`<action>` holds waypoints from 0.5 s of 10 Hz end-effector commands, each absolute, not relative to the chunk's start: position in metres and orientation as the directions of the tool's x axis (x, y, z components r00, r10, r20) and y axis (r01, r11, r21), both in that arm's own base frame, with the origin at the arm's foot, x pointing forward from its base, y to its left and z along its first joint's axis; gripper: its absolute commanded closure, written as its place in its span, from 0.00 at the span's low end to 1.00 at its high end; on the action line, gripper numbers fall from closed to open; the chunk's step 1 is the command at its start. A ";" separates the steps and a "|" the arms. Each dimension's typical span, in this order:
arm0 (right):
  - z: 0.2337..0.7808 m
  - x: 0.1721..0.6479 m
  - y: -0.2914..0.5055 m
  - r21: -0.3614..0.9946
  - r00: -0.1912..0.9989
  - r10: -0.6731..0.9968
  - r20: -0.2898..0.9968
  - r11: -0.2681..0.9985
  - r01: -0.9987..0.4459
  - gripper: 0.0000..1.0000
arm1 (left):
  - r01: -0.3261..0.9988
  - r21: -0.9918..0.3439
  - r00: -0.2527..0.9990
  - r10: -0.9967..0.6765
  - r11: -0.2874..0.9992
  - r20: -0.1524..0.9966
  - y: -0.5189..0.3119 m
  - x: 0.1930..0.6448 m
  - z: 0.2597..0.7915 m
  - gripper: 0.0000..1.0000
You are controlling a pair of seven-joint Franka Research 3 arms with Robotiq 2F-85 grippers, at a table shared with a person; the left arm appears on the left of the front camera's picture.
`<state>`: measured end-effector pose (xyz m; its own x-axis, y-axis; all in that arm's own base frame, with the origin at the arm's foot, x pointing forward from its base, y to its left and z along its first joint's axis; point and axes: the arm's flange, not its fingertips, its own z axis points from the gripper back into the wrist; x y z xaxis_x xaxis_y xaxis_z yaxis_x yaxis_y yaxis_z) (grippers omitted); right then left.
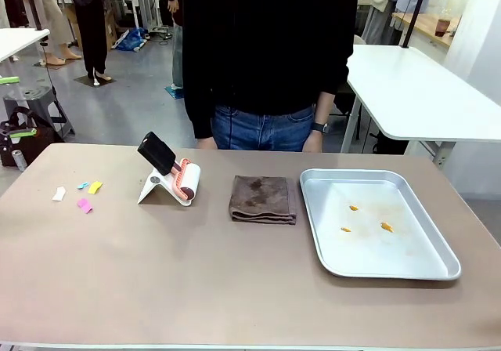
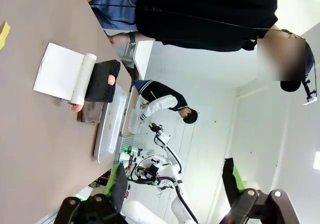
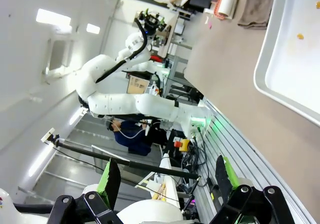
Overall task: Clean the surface of the table.
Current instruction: Hold the Lint Roller with your left hand and the towel with your right hand.
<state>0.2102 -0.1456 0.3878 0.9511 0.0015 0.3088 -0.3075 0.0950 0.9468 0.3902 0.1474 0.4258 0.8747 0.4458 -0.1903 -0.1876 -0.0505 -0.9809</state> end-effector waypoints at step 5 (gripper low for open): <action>0.389 0.210 -0.144 0.947 0.951 0.007 0.308 0.089 -0.308 0.00 | -0.185 -0.981 0.872 0.453 -0.050 -0.188 0.144 0.386 0.426 0.00</action>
